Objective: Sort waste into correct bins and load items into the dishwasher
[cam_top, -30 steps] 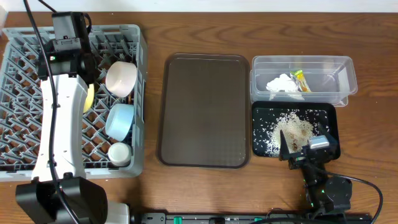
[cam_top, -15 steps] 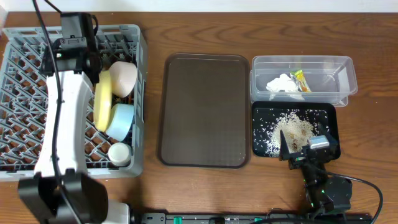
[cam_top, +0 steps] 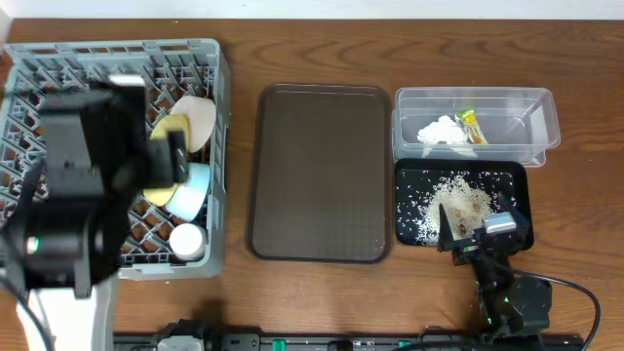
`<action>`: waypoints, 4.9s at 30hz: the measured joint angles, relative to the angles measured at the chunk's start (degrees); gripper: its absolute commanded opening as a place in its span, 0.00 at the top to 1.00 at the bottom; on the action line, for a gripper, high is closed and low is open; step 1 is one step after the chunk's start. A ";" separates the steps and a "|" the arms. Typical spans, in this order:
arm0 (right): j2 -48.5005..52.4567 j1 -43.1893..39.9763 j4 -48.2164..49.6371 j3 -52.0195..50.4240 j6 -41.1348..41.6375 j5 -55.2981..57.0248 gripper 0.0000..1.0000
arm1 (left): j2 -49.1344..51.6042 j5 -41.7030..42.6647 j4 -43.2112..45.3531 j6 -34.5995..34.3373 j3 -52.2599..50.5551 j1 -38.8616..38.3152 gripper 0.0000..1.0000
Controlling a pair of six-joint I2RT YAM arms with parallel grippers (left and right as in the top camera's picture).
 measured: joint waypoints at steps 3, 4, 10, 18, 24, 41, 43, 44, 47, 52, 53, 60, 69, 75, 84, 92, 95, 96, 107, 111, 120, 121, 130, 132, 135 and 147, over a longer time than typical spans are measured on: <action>0.00 0.00 0.02 0.00 0.00 0.00 0.01 | -1.77 8.85 -4.33 -2.69 0.00 -0.44 0.10; 0.02 0.00 0.02 0.00 -0.02 0.00 0.01 | -2.29 12.94 -6.25 -3.76 -0.02 -0.48 0.10; 0.00 0.00 0.02 0.00 -0.02 0.02 0.01 | -3.67 24.39 -9.86 -6.67 -0.02 -0.52 0.09; 0.02 0.00 0.02 0.00 0.00 0.00 0.01 | -4.22 23.67 -4.20 -4.92 -0.31 -1.95 0.08; 0.02 0.00 0.00 0.00 0.00 0.00 0.01 | -9.90 22.73 9.60 2.36 -5.42 -5.27 0.08; 0.00 0.00 0.04 0.00 0.00 0.00 0.01 | -40.41 22.47 43.76 4.11 -49.13 -7.17 0.07; 0.02 0.00 0.02 0.00 -0.02 0.00 0.01 | -42.95 22.40 47.56 4.00 -53.64 -7.17 0.07; 0.02 0.00 0.02 0.00 0.00 0.00 0.01 | -44.35 22.34 49.11 3.98 -55.89 -7.17 0.07; 0.02 0.00 0.02 0.00 0.00 0.00 0.01 | -48.39 22.08 53.16 3.93 -61.66 -7.17 0.07; 0.02 0.00 0.00 0.00 0.00 0.00 0.01 | -55.25 20.55 56.08 3.74 -69.51 -7.17 0.07; 0.02 0.00 0.04 0.00 -0.02 0.00 0.01 | -56.33 20.15 56.30 3.74 -70.51 -7.17 0.07; 0.02 0.00 0.02 0.00 -0.02 0.00 0.01 | -62.99 17.79 56.54 3.74 -77.20 -7.17 0.07; 0.02 0.00 0.02 0.00 0.00 0.00 0.01 | -63.30 15.61 62.84 3.74 -84.70 -7.17 0.07; 0.02 0.00 0.04 0.00 -0.02 0.00 0.01 | -63.28 15.23 65.99 3.74 -88.30 -7.17 0.07; 0.02 0.00 0.02 0.00 -0.02 0.00 0.01 | -63.32 15.19 65.72 3.74 -88.30 -7.17 0.07; 0.02 0.00 0.02 0.00 0.00 0.00 0.01 | -63.32 15.04 65.68 3.74 -88.28 -7.17 0.07; 0.02 0.00 0.02 0.00 0.00 0.00 0.01 | -63.32 15.06 65.68 3.74 -88.28 -7.17 0.07; 0.02 0.00 0.02 0.00 -0.02 0.00 0.01 | -63.32 15.04 65.68 3.74 -88.28 -7.17 0.07; 0.02 0.00 0.02 0.00 0.00 0.00 0.01 | -63.32 15.04 65.68 3.74 -88.28 -7.17 0.07; 0.02 0.00 0.02 0.00 -0.02 0.00 0.01 | -63.32 15.04 65.66 3.74 -88.28 -7.17 0.07; 0.02 0.00 0.02 0.00 -0.02 0.00 0.01 | -63.32 15.04 65.66 3.74 -88.28 -7.17 0.07; 0.02 0.00 0.02 0.00 -0.02 0.00 0.01 | -63.32 15.04 65.68 3.74 -88.28 -7.17 0.06; 0.02 0.00 0.02 0.00 -0.02 0.00 0.01 | -63.32 15.04 65.66 3.74 -88.28 -7.17 0.07; 0.02 0.00 0.02 0.00 0.00 0.00 0.01 | -63.32 15.04 65.66 3.74 -88.28 -7.17 0.06; 0.02 0.00 0.02 0.00 -0.02 0.00 0.01 | -63.32 15.06 65.68 3.74 -88.28 -7.17 0.06; 0.02 0.00 0.02 0.00 -0.02 0.00 0.01 | -63.32 15.04 65.66 3.74 -88.28 -7.17 0.06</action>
